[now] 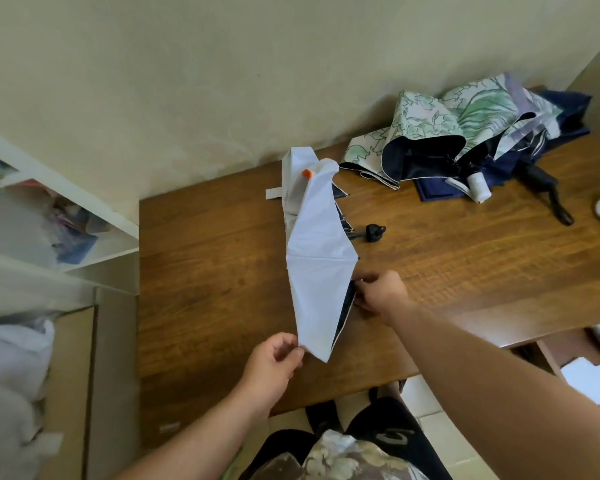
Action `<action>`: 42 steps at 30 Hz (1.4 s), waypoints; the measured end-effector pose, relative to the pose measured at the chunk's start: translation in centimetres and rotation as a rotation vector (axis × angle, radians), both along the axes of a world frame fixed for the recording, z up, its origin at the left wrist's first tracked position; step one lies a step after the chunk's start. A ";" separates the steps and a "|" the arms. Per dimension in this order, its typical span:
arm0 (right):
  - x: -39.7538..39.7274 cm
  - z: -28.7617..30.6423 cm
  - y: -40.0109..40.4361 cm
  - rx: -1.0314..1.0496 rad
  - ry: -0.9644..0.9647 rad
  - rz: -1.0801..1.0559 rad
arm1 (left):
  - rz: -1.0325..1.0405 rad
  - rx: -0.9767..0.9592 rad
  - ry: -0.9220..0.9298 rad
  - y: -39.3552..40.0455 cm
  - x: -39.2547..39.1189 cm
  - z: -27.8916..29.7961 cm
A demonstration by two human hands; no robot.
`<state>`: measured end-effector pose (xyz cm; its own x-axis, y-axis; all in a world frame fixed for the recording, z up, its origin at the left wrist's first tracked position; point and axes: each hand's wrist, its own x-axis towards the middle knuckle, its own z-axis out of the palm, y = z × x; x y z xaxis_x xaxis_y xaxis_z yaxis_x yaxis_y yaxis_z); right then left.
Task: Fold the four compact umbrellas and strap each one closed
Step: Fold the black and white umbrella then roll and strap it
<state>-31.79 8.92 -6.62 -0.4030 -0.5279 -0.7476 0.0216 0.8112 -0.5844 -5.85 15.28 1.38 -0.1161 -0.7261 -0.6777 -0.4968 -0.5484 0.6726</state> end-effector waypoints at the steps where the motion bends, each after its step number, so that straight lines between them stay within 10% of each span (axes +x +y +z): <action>1: -0.4 -0.5 -0.9 0.019 0.018 0.025 | 0.017 0.009 0.003 0.0 -0.2 0.0; 11: -0.6 3.3 -3.2 -0.300 -0.545 -0.423 | 0.066 0.073 0.050 -0.4 -2.7 -0.9; 16: -0.8 3.1 3.5 -0.187 0.084 0.048 | 0.068 0.100 -0.004 0.0 -3.2 -2.6; 25: 4.8 5.5 8.0 0.015 -0.129 0.335 | 0.035 0.110 -0.001 0.2 -2.7 -4.2; 35: 6.2 4.2 9.2 0.083 0.228 0.431 | -0.434 -0.198 -0.465 -0.9 -1.7 -3.7; 42: 6.8 3.9 9.3 -0.052 0.262 0.356 | -0.870 -1.003 -0.412 -5.8 -4.4 -3.0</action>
<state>-25.02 18.21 -2.69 -0.3617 -0.7021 -0.6134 -0.4076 0.7108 -0.5732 -10.28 9.52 -1.60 -0.6981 -0.7159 -0.0117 -0.6822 0.6602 0.3142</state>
